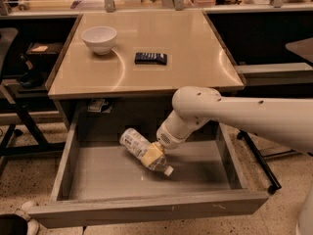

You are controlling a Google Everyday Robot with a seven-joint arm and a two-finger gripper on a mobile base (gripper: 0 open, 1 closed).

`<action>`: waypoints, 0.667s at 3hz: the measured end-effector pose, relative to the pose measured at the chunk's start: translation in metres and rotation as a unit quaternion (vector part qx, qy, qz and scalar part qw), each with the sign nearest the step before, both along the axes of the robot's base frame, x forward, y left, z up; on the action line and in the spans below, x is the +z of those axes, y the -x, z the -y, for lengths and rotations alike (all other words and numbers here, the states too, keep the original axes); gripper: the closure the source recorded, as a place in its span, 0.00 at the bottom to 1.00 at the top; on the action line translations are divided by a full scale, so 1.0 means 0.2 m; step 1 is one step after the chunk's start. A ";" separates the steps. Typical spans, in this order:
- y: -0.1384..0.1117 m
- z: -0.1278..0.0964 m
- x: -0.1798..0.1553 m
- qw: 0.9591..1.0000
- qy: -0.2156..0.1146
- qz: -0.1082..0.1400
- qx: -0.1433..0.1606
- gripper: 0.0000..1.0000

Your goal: Place blue plastic bottle into top drawer

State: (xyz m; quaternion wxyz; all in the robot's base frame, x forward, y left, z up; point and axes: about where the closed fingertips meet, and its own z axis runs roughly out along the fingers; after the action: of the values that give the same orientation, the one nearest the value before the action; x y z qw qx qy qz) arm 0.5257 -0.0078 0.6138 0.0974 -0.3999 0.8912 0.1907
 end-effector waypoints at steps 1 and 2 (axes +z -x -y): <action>0.00 0.00 0.00 1.000 0.000 0.000 0.000 0.36; 0.00 0.00 0.00 1.000 0.000 0.000 0.000 0.13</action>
Offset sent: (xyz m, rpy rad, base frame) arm 0.0000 0.0000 0.0000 0.0000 0.0000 0.0000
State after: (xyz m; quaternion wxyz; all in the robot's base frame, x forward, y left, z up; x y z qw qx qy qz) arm 0.5257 -0.0078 0.6138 0.0974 -0.4000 0.8912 0.1907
